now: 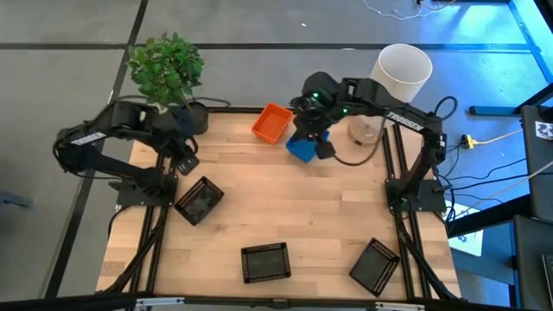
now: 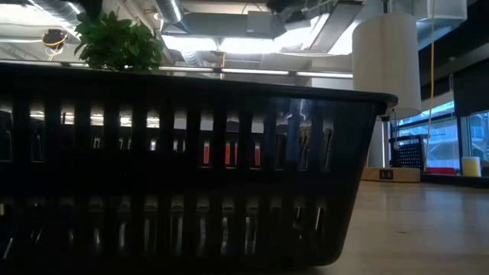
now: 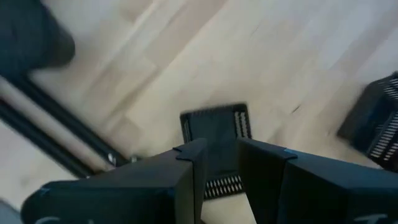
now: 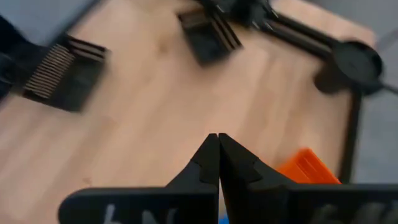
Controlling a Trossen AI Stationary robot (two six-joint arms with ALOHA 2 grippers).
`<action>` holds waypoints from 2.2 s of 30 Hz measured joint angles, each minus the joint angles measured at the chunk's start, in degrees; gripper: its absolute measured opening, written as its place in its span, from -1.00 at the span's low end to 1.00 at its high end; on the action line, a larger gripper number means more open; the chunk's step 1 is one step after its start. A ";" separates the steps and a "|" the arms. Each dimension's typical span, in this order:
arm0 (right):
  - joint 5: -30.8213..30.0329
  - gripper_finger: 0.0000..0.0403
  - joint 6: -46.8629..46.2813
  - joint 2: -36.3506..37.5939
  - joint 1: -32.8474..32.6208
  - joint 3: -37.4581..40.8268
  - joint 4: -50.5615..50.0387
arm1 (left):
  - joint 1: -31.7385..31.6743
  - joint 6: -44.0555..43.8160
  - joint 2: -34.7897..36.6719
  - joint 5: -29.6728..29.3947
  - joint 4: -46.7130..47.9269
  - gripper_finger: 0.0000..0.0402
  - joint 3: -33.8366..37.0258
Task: Stack baskets by color
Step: Adjust the black bin
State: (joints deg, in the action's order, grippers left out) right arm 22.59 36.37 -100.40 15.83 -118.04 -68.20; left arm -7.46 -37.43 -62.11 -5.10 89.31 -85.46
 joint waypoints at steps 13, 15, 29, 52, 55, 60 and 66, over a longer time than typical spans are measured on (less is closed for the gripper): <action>12.01 -1.00 1.37 1.08 -0.53 0.07 -2.50 | 11.39 -10.30 -0.13 4.37 -9.57 -0.61 16.97; 12.07 -1.00 0.36 1.08 -0.61 0.07 -2.21 | 12.78 -11.94 -0.12 4.44 -11.14 -0.61 18.33; 12.08 -1.00 -1.78 1.08 -0.60 0.07 -1.50 | 18.13 -19.58 -0.13 3.59 -28.30 -0.61 30.21; 11.99 -1.00 -1.81 1.08 -0.58 0.07 -1.50 | 21.92 -21.07 -0.13 0.01 -45.00 -0.61 46.22; 11.99 -1.00 -1.81 1.08 -0.58 0.07 -1.51 | 21.92 -21.03 -0.13 0.06 -47.92 -0.61 47.12; 11.99 -1.00 -1.81 1.08 -0.58 0.07 -1.51 | 21.92 -20.65 -0.54 -0.37 -48.97 -0.61 47.60; 11.97 -1.00 -1.81 1.08 -0.58 0.08 -1.51 | 22.85 -20.35 -4.06 -0.41 -49.18 -0.61 47.60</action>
State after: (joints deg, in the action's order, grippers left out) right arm 34.57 34.57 -99.33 15.25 -117.96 -69.71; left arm 15.39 -57.78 -66.17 -5.51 40.13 -37.87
